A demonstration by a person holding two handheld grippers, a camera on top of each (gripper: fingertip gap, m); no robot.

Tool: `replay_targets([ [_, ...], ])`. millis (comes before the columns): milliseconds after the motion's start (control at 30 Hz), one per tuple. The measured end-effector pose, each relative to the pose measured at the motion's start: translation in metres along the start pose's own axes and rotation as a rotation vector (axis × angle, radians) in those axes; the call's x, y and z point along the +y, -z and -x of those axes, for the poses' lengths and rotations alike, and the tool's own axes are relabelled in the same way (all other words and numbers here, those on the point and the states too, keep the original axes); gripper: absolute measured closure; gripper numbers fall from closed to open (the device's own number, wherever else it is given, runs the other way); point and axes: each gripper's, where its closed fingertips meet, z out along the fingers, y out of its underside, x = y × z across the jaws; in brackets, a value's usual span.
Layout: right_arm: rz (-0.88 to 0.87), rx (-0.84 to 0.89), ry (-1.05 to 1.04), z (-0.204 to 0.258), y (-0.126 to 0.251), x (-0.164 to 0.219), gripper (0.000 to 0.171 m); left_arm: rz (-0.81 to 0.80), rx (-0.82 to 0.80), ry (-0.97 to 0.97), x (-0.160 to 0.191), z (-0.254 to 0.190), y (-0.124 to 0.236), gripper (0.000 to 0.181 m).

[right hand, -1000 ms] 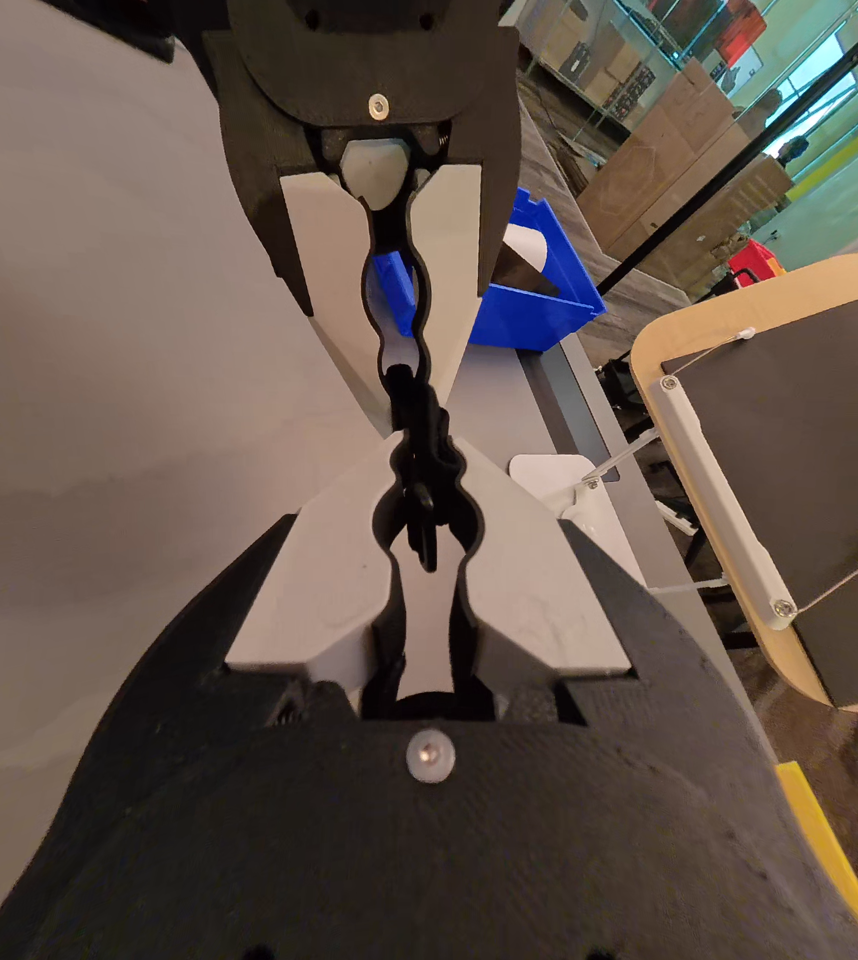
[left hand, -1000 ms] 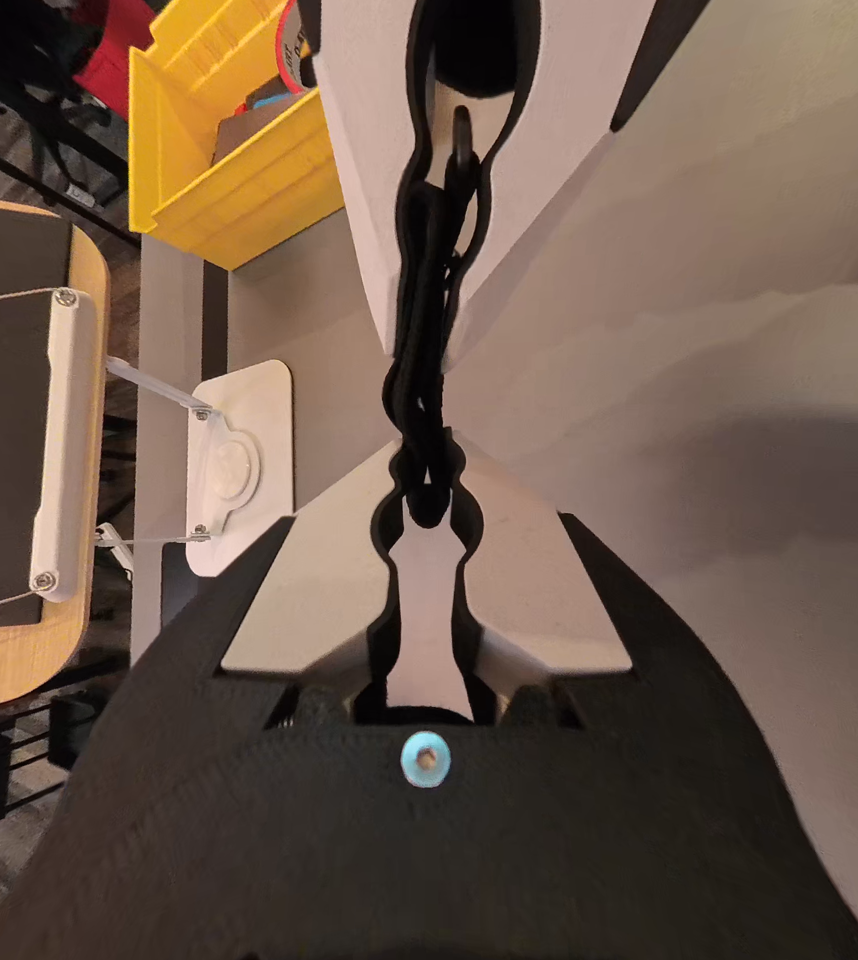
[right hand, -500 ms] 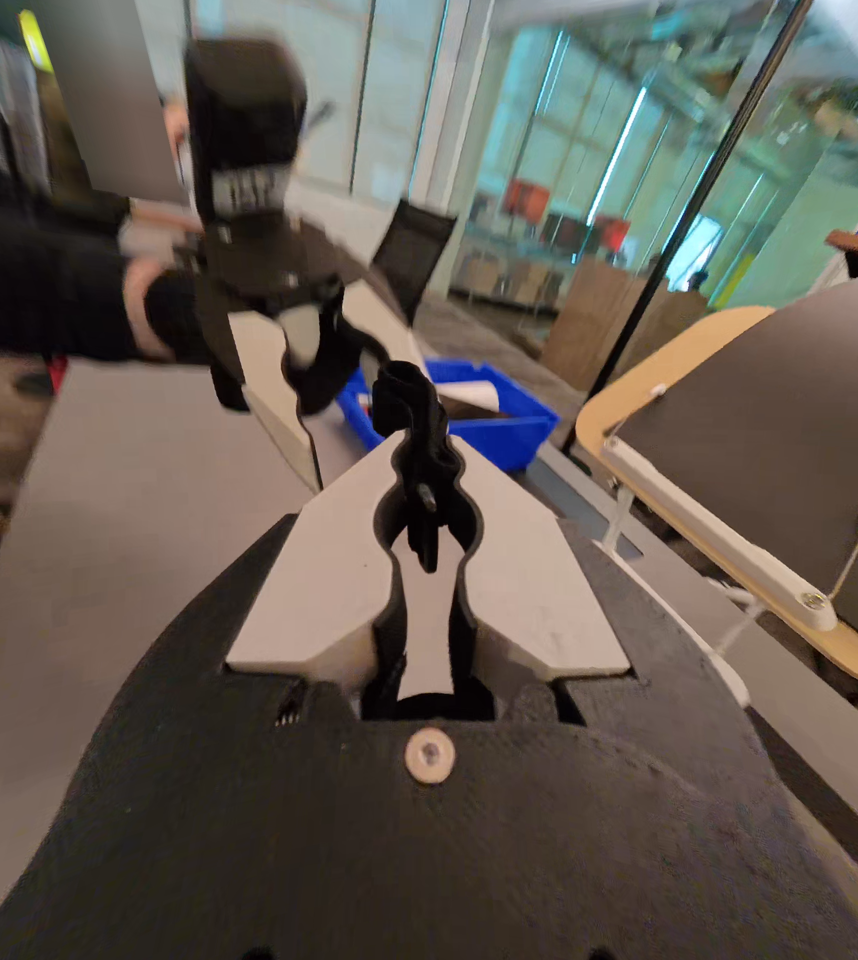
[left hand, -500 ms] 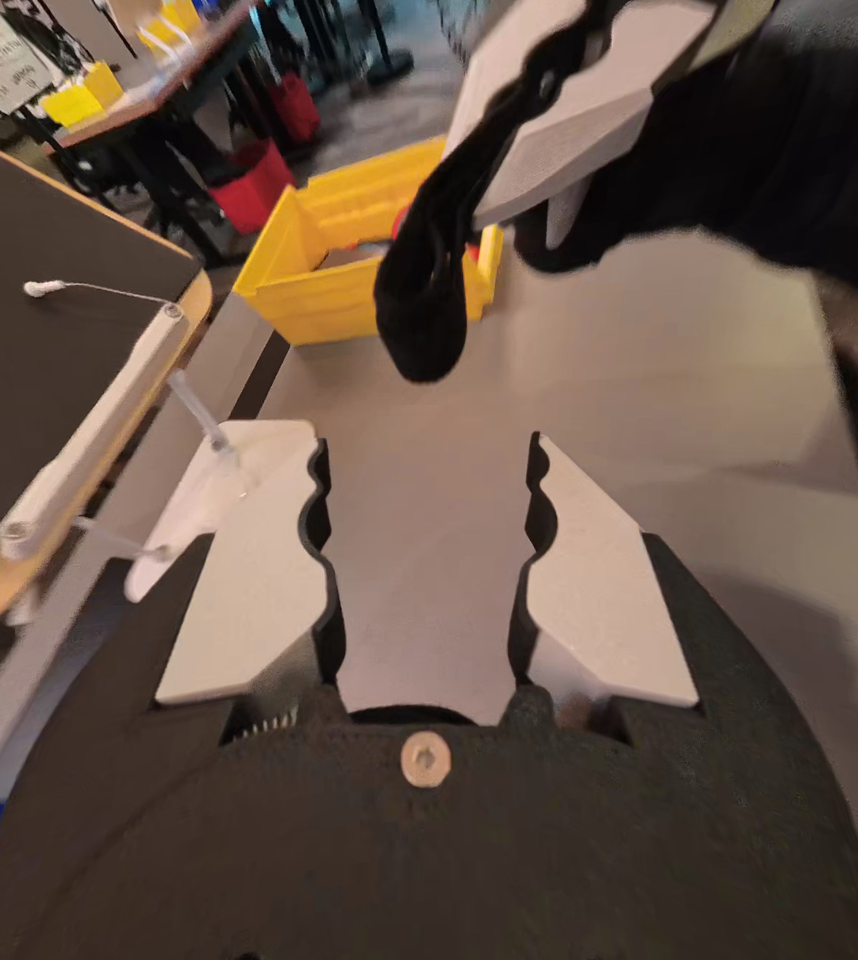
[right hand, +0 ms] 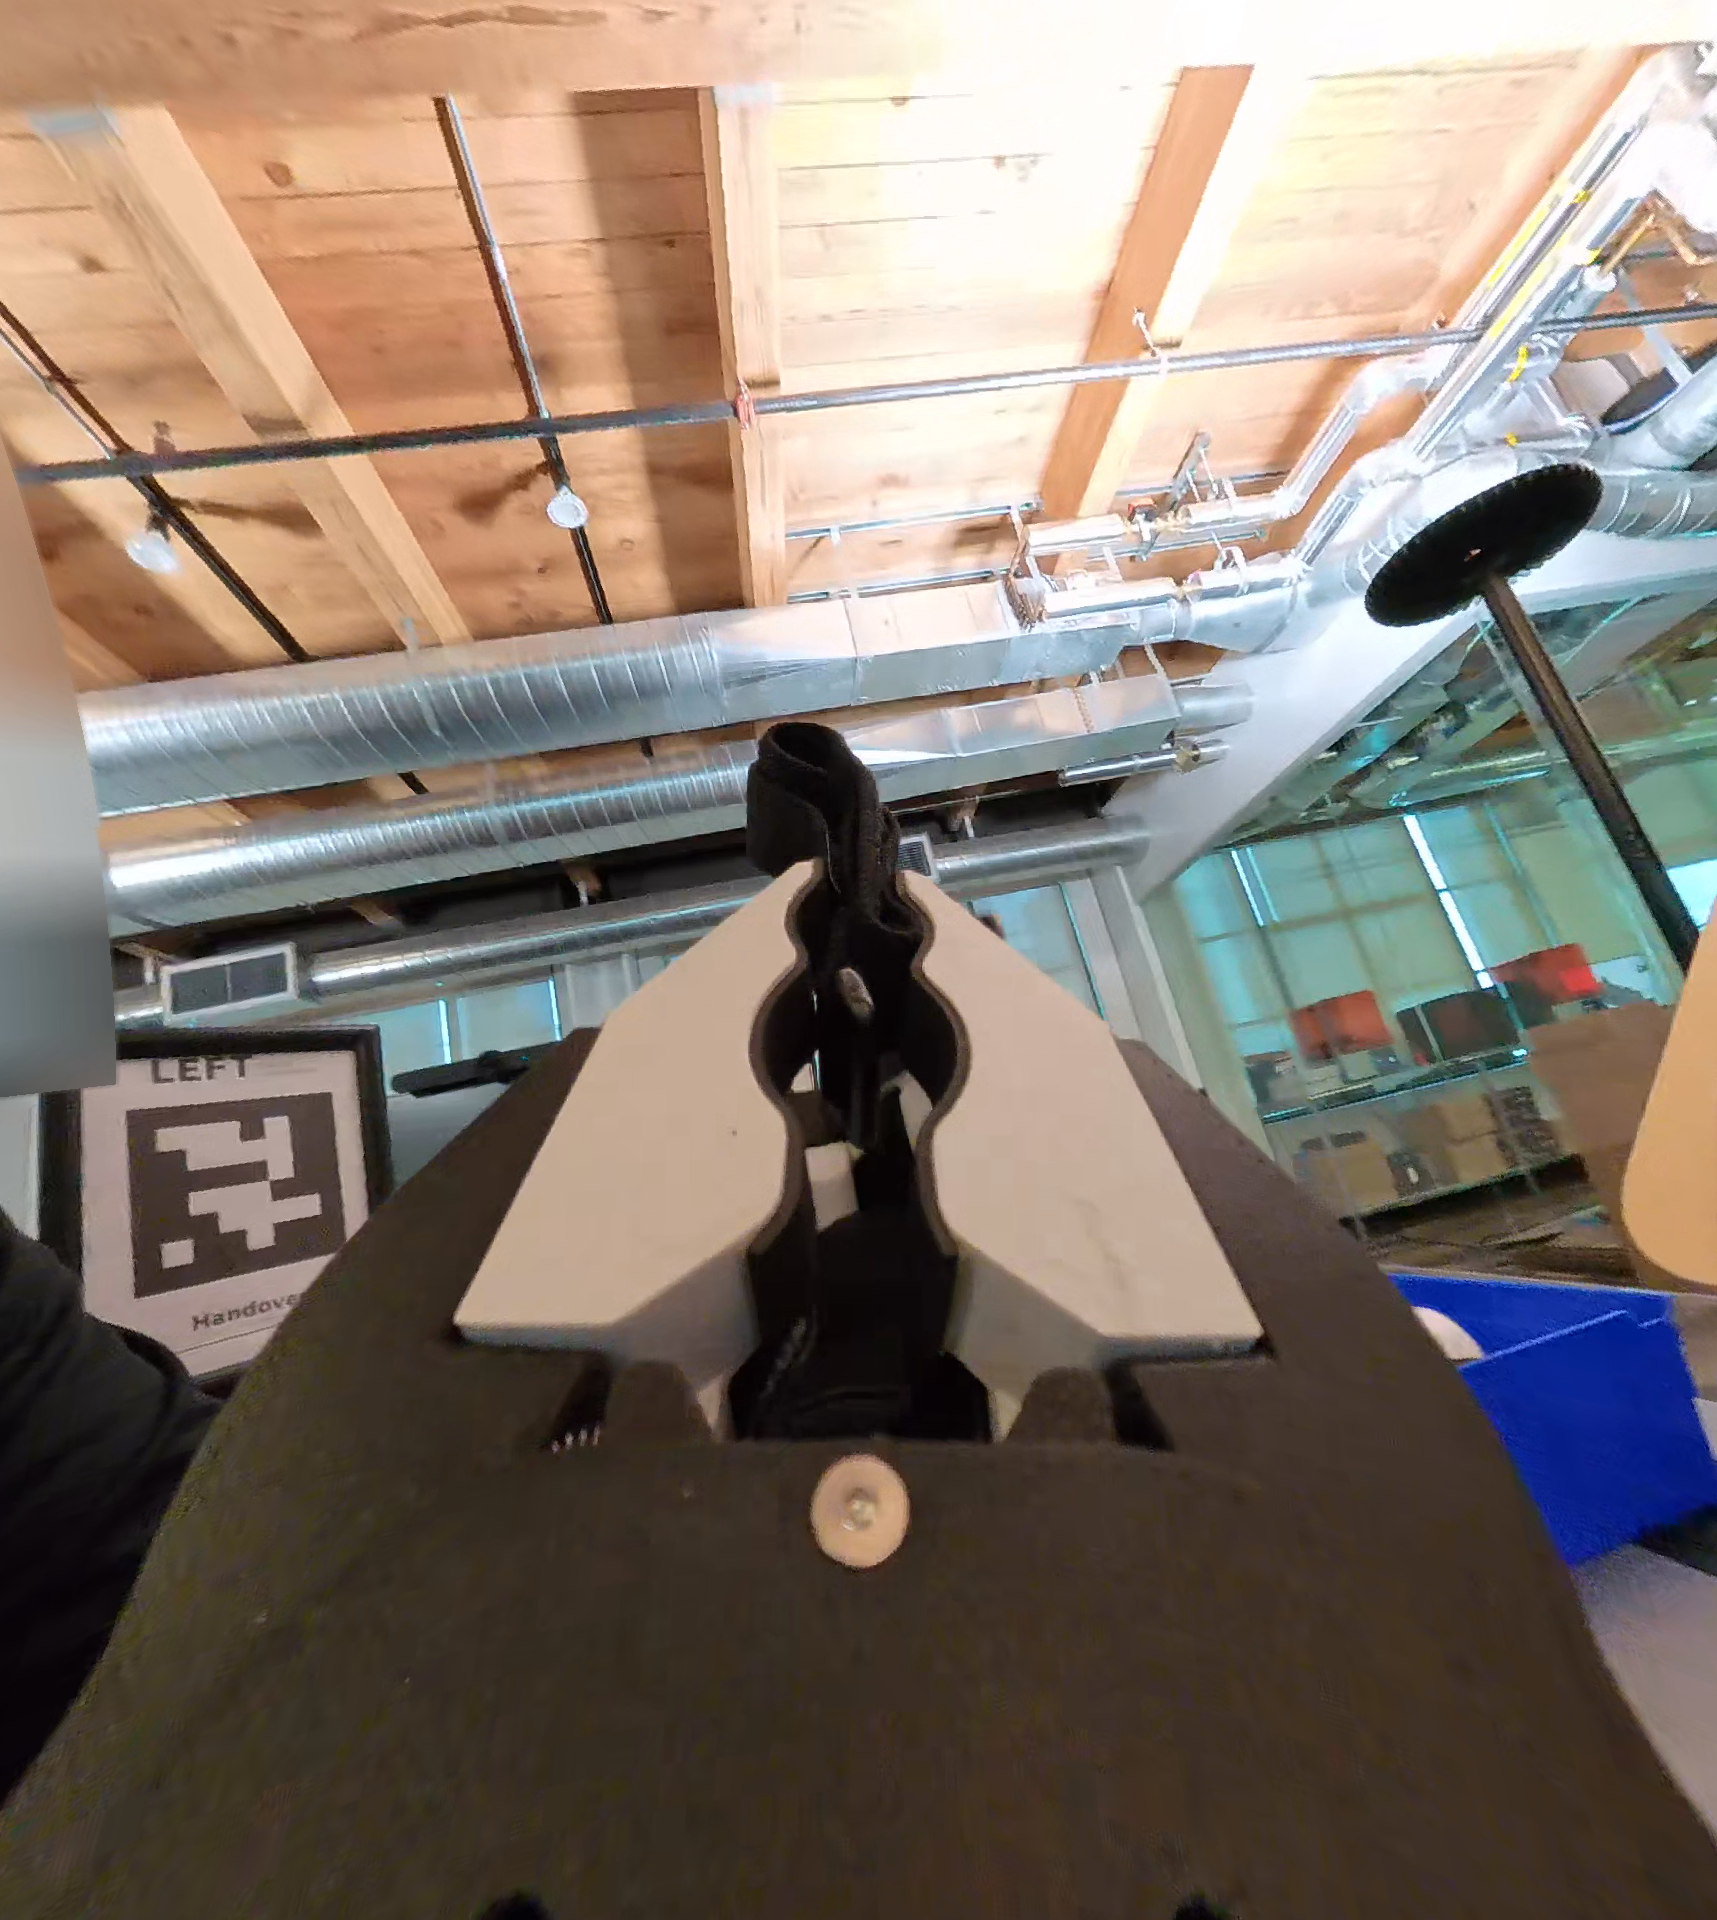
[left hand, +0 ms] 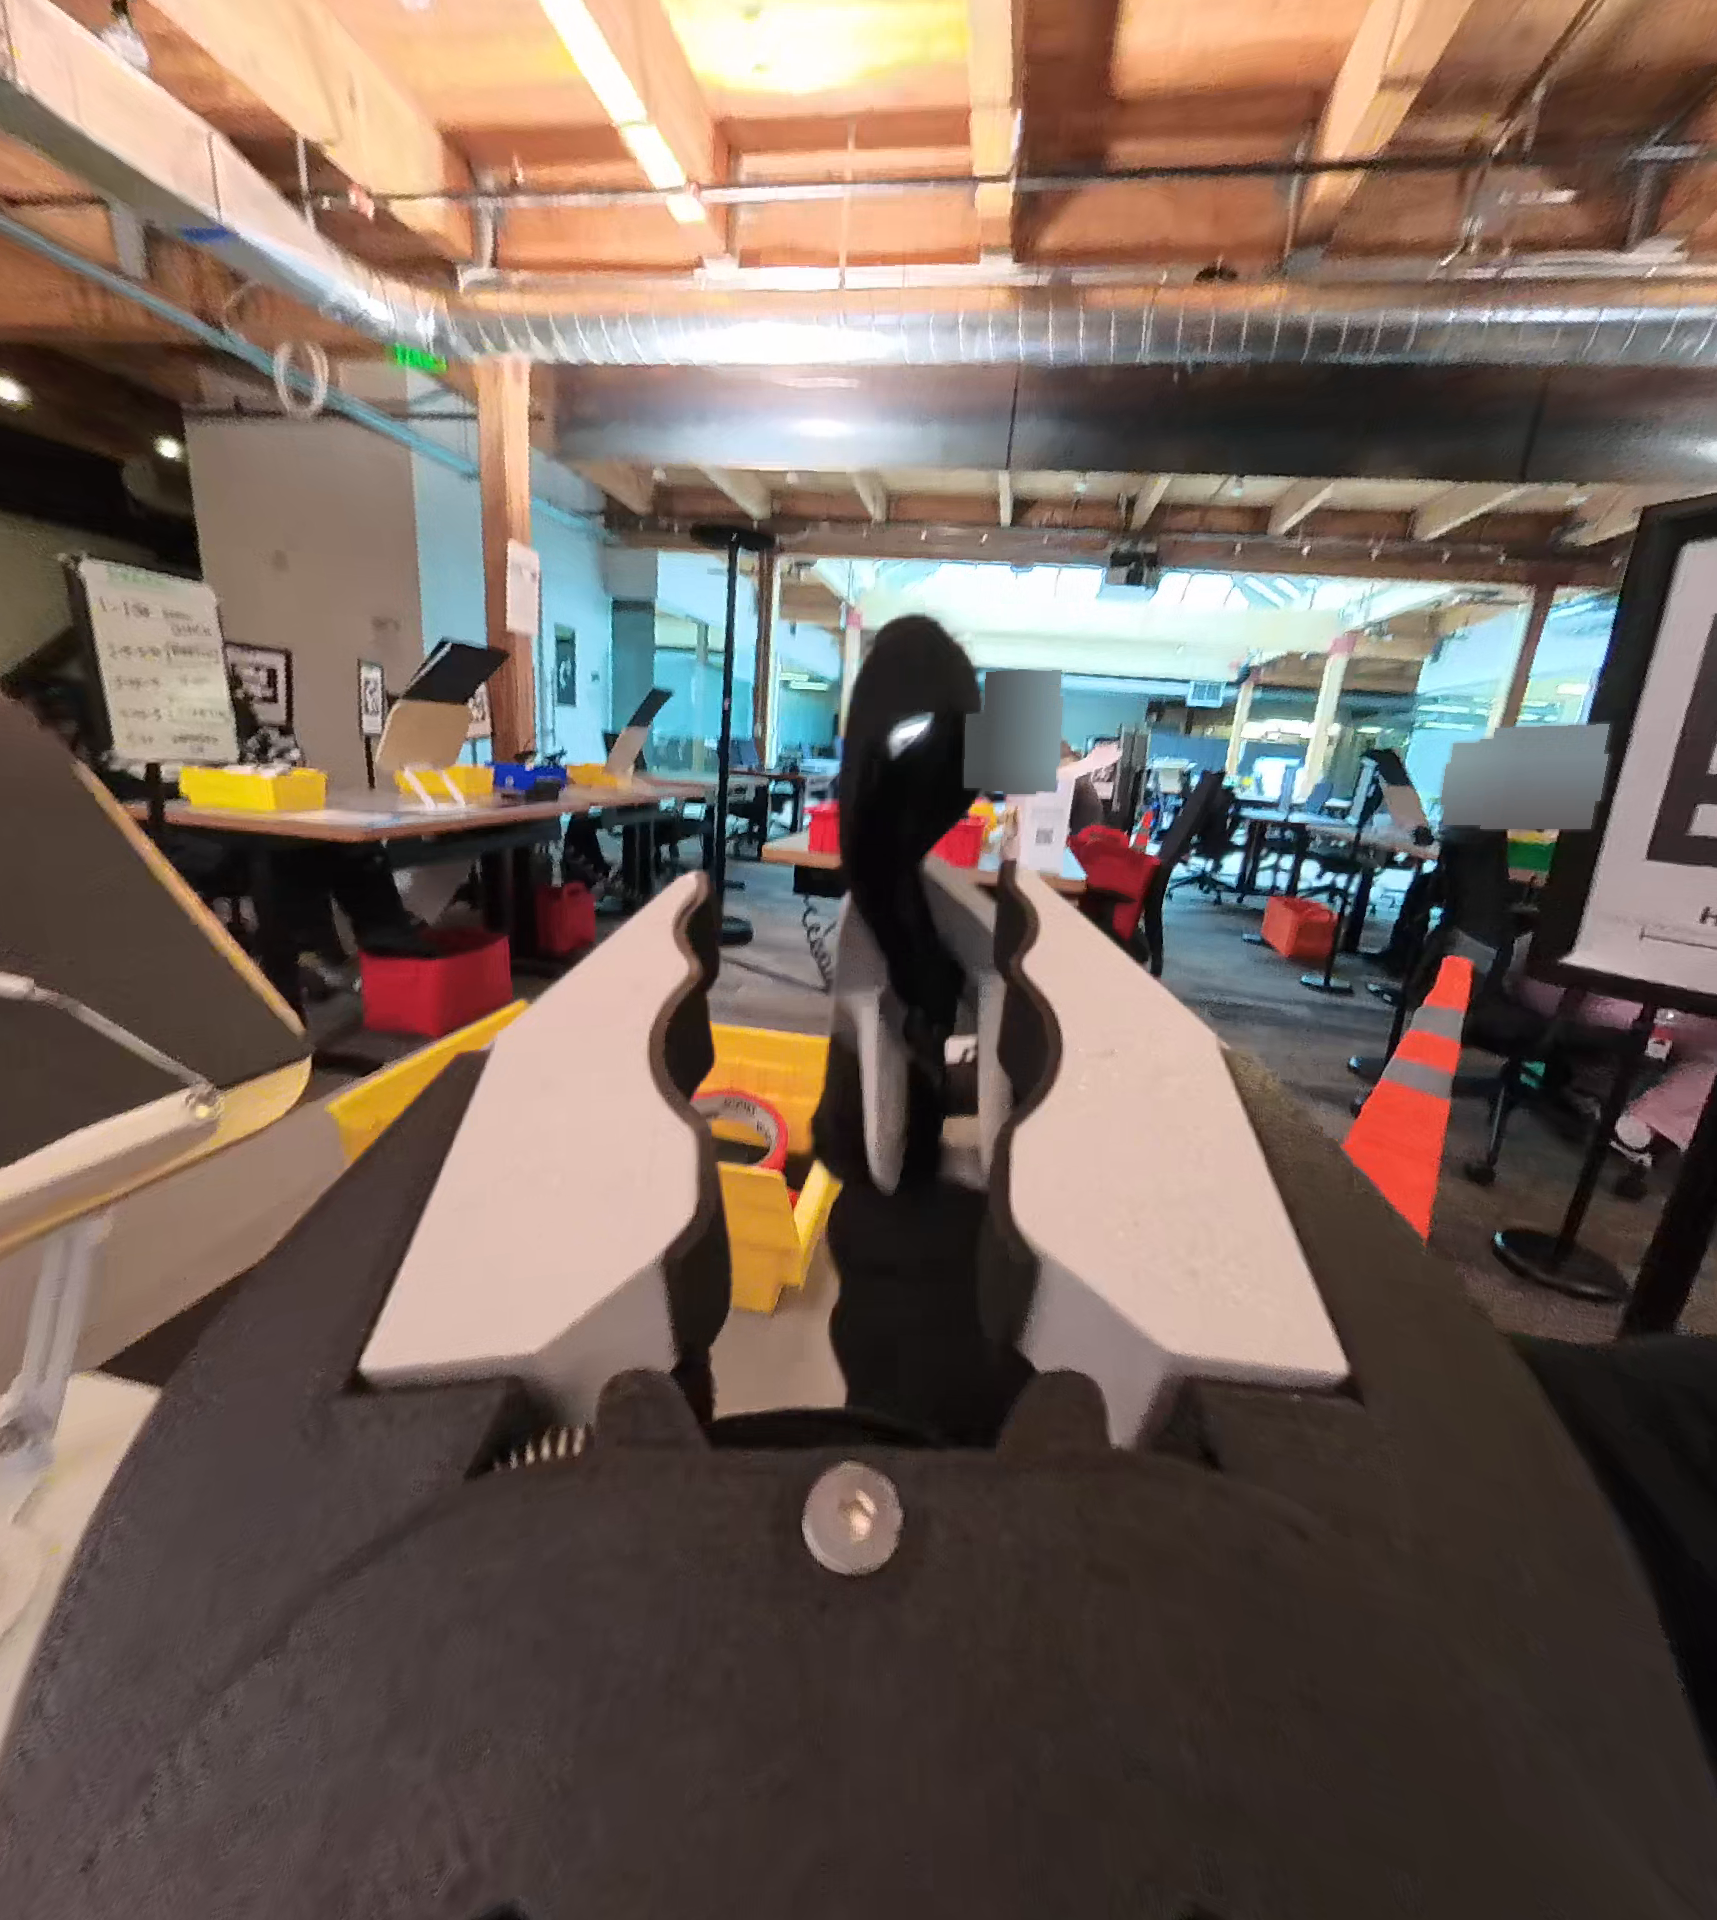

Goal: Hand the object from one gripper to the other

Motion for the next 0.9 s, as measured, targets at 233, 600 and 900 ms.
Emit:
replay_targets([
  [233,-0.025,-0.031,-0.070,0.001,-0.002,0.011,0.163,-0.030,0.019,-0.018,-0.003,-0.007,-0.013,0.162],
  [600,0.153,0.050,-0.074,-0.018,0.005,0.035,0.114,0.122,-0.022,-0.092,-0.006,0.012,-0.002,0.176],
  [900,0.456,0.104,0.332,-0.012,0.029,0.016,0.119,0.685,0.021,-0.504,0.021,0.022,0.022,0.175],
])
